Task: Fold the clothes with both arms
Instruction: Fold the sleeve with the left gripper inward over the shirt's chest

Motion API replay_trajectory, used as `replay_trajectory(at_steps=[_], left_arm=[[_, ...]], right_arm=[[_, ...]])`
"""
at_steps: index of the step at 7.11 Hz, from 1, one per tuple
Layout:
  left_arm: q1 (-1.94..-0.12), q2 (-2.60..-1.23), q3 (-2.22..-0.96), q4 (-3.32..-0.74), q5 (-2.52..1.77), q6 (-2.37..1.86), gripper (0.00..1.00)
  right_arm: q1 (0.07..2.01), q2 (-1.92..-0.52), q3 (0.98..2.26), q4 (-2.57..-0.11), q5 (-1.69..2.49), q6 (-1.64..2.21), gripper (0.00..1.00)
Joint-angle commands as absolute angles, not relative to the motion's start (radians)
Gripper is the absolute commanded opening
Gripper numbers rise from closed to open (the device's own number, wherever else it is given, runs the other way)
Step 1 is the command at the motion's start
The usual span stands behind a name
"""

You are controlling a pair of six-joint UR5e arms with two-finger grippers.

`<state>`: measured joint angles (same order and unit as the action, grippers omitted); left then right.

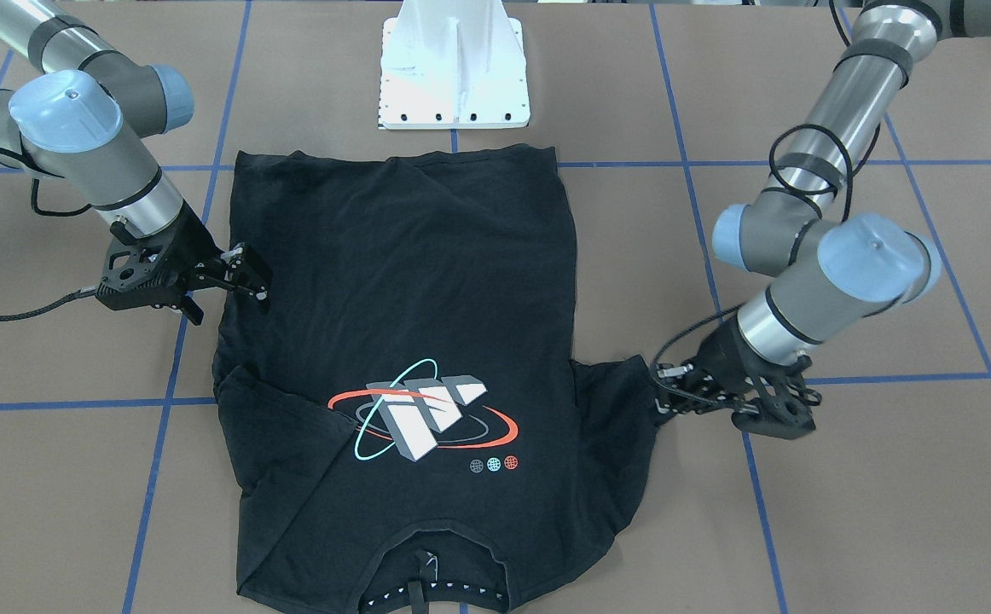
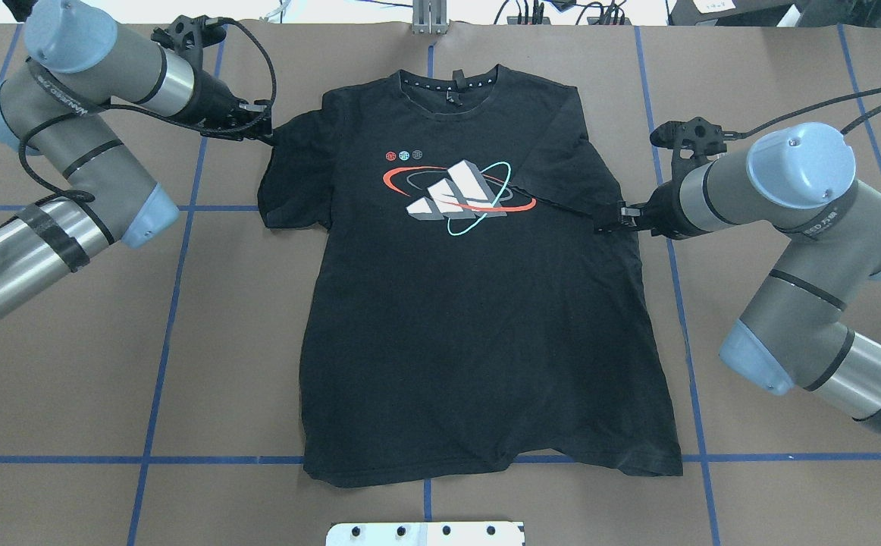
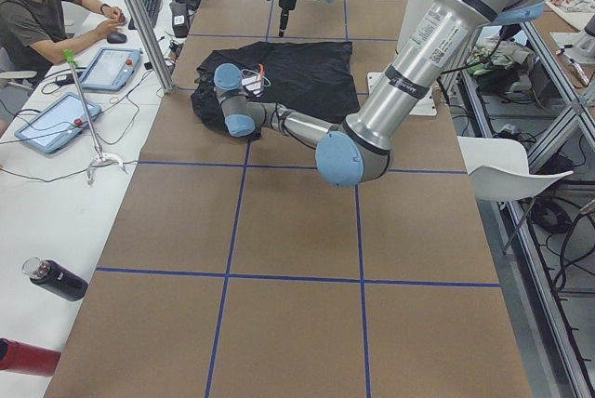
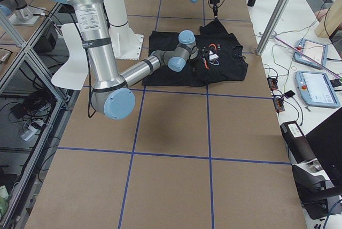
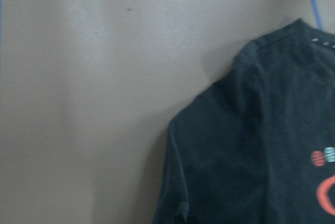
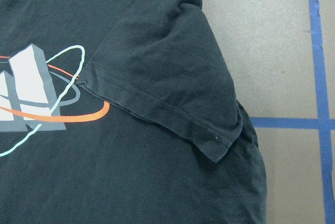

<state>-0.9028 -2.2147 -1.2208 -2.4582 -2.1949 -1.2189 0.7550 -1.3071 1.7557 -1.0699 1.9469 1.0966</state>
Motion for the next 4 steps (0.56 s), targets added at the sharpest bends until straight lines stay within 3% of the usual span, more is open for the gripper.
replay_trajectory(at_steps=[1,4], left_arm=[[-0.781,-2.288,-1.298,-2.378,-2.084,-1.423,0.00],[-0.695,-2.373,-1.278,-2.316,-1.970,-1.496,0.00]], right_arm=[[0.756,-1.305,1.755,-1.069,1.951,1.095,1.00],[0.756,-1.307,1.752,-1.071,1.951,1.095,1.00]])
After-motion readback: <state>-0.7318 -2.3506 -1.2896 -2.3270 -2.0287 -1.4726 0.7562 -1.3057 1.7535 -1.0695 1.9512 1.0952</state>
